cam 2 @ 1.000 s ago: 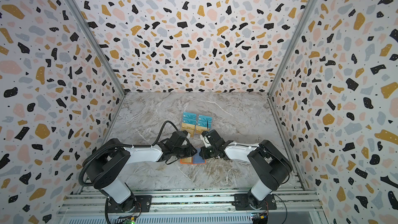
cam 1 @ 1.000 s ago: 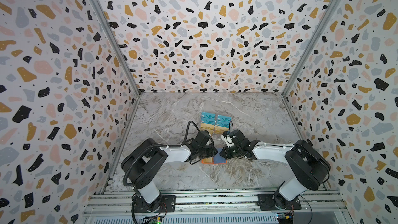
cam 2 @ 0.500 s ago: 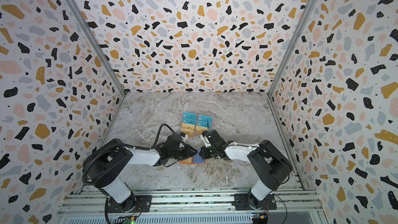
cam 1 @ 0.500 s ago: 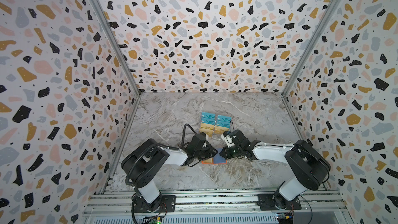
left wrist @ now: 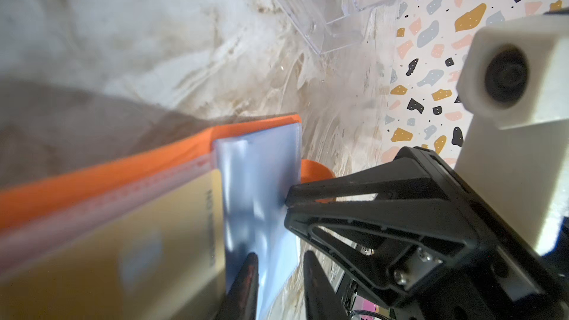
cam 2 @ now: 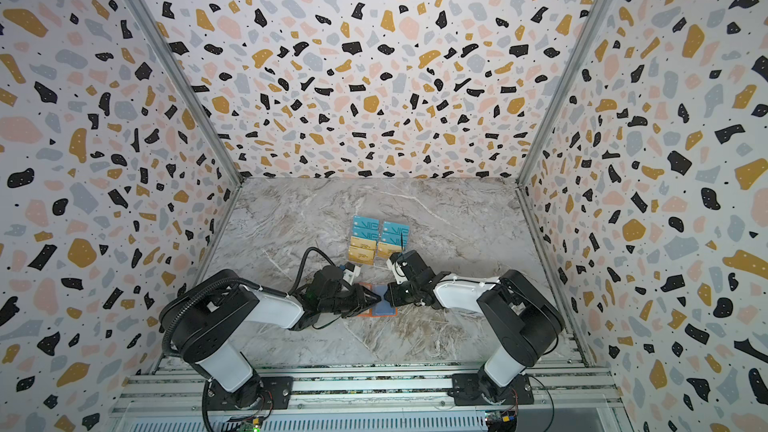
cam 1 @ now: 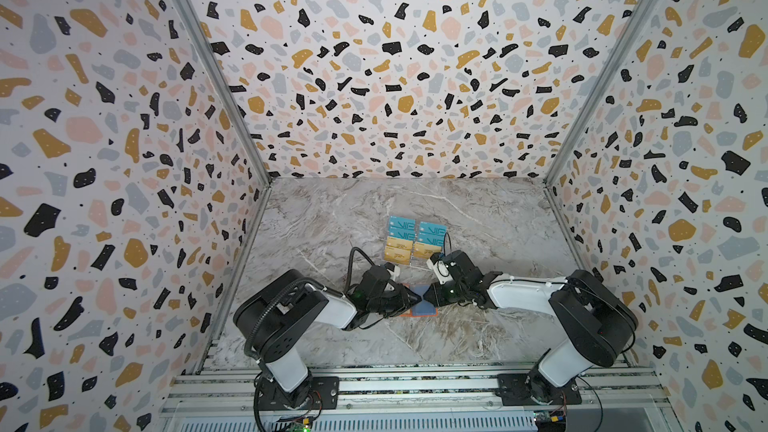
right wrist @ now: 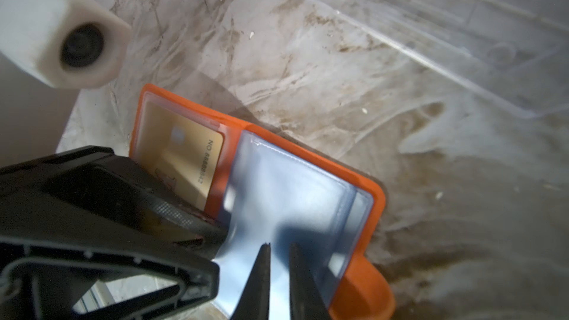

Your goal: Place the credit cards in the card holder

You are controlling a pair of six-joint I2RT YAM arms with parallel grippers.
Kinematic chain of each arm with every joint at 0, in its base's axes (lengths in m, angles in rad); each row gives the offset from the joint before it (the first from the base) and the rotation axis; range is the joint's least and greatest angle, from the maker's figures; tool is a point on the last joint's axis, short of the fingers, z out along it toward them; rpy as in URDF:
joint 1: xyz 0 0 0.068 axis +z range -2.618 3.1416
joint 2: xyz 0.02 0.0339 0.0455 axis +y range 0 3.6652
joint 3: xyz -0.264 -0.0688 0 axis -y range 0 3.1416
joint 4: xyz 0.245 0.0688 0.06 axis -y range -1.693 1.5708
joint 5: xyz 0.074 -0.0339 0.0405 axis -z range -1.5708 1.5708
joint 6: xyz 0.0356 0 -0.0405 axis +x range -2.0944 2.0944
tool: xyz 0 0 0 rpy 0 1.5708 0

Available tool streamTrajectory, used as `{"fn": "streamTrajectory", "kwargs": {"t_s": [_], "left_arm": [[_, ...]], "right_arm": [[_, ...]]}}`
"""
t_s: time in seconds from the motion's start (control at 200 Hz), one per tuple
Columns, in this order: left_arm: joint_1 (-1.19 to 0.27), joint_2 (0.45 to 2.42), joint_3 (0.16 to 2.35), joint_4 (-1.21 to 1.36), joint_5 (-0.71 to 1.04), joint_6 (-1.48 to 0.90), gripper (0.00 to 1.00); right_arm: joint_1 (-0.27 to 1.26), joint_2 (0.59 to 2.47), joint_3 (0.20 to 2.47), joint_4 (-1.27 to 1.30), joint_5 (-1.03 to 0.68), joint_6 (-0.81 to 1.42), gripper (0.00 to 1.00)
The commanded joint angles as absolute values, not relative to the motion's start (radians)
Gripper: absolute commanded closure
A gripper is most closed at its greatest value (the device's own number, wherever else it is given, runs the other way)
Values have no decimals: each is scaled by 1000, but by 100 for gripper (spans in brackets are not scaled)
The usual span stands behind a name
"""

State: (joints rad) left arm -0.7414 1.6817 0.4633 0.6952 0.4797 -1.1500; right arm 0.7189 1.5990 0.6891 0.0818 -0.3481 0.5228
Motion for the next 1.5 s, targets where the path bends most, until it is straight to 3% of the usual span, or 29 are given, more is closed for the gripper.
{"fn": "streamTrajectory", "kwargs": {"t_s": [0.0,0.516,0.816,0.886,0.976,1.497], "left_arm": [[-742,1679,454,767,497,-1171,71],[-717,1745,563,677,489,-1099,69],[-711,1776,604,587,478,-1059,84],[-710,1765,602,577,474,-1053,94],[-707,1739,590,577,468,-1052,99],[-701,1665,521,618,483,-1040,99]], "right_arm": [[715,1618,676,52,-339,529,84],[715,1556,658,69,-336,550,85],[715,1455,645,74,-340,588,87],[711,1443,634,77,-339,597,87],[687,1441,619,82,-349,601,87],[610,1495,600,136,-456,583,87]]}}
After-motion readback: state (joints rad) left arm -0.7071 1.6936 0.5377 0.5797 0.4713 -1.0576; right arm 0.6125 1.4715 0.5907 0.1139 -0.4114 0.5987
